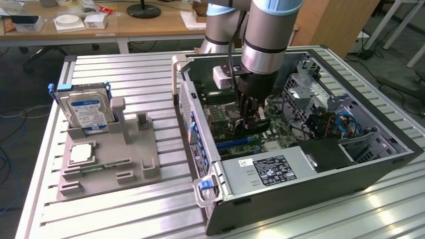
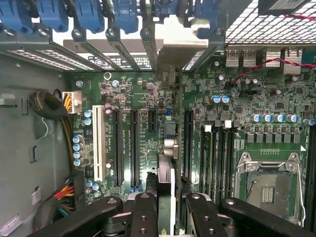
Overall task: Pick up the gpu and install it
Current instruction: 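Insert the gpu into the slot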
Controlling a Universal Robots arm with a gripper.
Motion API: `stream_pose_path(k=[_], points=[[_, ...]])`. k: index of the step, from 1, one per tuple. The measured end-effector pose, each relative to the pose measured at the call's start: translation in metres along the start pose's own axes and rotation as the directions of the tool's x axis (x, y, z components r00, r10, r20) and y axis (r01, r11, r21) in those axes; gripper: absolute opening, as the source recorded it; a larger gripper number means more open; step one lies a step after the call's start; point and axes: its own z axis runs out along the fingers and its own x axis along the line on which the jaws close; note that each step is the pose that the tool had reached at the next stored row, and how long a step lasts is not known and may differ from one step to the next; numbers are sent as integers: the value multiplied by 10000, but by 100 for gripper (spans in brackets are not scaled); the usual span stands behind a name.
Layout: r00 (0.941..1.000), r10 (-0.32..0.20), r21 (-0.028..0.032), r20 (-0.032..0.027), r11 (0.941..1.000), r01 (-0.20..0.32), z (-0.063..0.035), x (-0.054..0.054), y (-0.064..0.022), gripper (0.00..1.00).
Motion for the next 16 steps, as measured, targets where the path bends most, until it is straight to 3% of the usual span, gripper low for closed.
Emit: stream_pose_path(k=[16], points=[[9998, 221, 1, 1, 9998, -221, 51, -4, 10, 27]])
